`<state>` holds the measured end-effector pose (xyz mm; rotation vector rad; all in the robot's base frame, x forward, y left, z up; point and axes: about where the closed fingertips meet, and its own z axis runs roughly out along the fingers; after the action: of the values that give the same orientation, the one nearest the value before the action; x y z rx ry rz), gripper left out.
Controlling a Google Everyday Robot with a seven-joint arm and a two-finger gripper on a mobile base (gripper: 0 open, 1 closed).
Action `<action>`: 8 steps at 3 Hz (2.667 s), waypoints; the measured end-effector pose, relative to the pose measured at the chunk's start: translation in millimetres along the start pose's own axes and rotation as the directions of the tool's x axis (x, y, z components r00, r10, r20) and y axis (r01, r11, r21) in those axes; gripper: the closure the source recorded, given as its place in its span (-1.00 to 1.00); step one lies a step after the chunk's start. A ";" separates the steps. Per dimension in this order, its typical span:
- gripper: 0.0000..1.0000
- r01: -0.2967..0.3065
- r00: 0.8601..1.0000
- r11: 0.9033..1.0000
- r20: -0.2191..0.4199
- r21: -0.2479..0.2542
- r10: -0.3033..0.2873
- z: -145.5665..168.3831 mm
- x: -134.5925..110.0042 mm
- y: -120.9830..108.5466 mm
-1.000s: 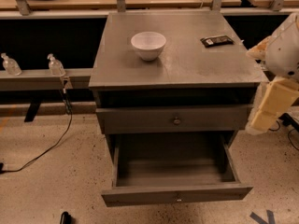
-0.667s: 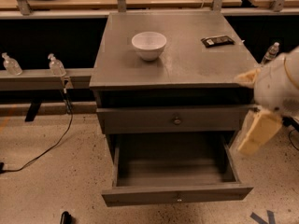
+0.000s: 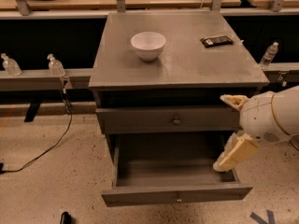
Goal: Close middle drawer
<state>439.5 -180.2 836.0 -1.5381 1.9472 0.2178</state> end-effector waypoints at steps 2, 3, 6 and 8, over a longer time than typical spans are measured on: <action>-1.00 -0.021 0.999 1.000 -0.027 -0.003 0.020 22.3 8.4 -10.5; -1.00 -0.034 0.997 0.998 0.072 -0.048 0.038 112.7 43.6 3.4; -1.00 0.039 0.990 0.996 0.137 -0.082 -0.027 231.2 109.2 19.1; -1.00 0.119 0.993 0.990 -0.009 -0.077 -0.120 247.2 142.0 29.7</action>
Offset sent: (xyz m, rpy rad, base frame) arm 0.0345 -0.0011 -0.0421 -0.0267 0.0476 -0.0475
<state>489.5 -163.9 554.2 -1.7035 1.8688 0.2337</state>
